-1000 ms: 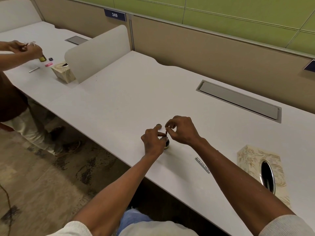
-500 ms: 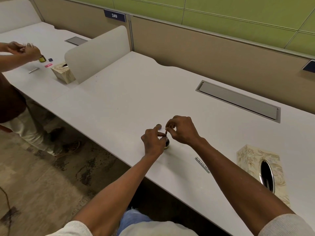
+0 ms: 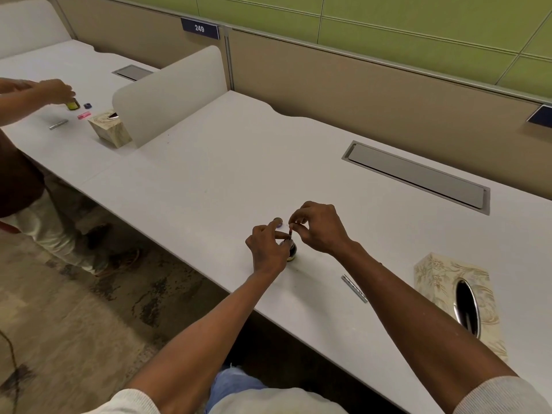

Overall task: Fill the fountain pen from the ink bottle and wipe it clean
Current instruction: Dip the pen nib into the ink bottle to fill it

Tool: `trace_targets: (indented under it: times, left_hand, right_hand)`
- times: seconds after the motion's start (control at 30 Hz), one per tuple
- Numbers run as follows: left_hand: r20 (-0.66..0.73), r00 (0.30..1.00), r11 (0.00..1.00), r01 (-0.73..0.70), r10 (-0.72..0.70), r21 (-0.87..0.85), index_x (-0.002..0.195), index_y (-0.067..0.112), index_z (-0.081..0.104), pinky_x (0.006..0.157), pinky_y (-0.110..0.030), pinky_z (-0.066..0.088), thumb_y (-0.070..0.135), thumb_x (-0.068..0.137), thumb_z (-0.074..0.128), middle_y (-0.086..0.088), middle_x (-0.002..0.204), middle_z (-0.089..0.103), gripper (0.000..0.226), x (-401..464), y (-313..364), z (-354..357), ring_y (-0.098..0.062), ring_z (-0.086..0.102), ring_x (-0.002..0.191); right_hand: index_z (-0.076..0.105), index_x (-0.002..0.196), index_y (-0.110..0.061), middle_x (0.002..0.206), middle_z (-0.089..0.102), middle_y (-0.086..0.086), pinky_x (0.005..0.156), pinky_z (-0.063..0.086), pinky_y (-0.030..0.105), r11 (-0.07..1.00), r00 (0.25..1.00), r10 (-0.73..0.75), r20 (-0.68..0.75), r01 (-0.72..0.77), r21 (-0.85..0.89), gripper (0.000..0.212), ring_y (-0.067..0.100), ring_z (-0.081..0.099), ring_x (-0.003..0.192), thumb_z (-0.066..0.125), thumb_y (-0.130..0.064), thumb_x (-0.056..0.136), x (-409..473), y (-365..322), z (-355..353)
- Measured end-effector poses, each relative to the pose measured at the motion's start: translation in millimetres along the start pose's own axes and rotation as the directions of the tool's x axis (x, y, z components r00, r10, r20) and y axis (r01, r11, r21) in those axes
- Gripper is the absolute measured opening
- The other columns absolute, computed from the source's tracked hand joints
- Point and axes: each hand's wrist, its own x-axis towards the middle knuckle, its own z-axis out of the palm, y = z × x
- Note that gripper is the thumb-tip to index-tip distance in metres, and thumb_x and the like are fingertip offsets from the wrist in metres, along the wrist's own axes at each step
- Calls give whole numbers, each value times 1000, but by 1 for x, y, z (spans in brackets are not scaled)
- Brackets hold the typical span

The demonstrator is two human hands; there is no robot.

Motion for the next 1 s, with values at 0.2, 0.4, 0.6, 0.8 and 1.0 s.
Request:
trace_targets:
  times: [0.2,0.4,0.6,0.8,1.0]
  left_hand:
    - [34,999,996,15,-11,-92,123,26,63,99,-25,20,14,80,73,37,93,54,46,3,-7,1,-17,62,115]
    - [12,1000,989,-5,7,-148,128,25,63,113,-46,34,3,82,69,29,105,54,52,4,-6,1,-12,66,111]
    - [-34,999,981,-8,2,-193,126,24,63,107,-30,23,1,83,70,11,106,72,49,4,-1,-4,-16,61,119]
    - [-32,999,989,-20,16,-144,125,23,66,100,-28,22,6,82,73,24,90,68,47,7,5,-7,-16,61,118]
    - [-31,998,986,-50,46,-159,125,27,66,107,-49,40,10,80,73,32,83,66,48,12,3,-5,-16,65,114]
  right_hand:
    - [79,87,-26,89,72,-5,77,54,34,999,1000,-13,-11,14,46,7,11,69,77,73,-27,84,2,0,-2]
    - [79,86,-26,89,71,-5,78,55,37,996,999,-24,-32,26,82,8,10,68,75,72,-29,84,4,-1,-5]
    - [80,90,-24,90,72,-3,76,55,32,992,998,-28,-50,33,120,9,10,68,76,75,-28,85,4,-3,-8]
    - [80,91,-23,90,72,-4,76,55,32,990,996,-26,-88,38,133,9,9,67,76,74,-26,85,5,-3,-11]
    - [79,91,-24,88,71,-4,75,56,35,983,994,1,-107,18,183,10,11,68,76,72,-26,84,4,-1,-12]
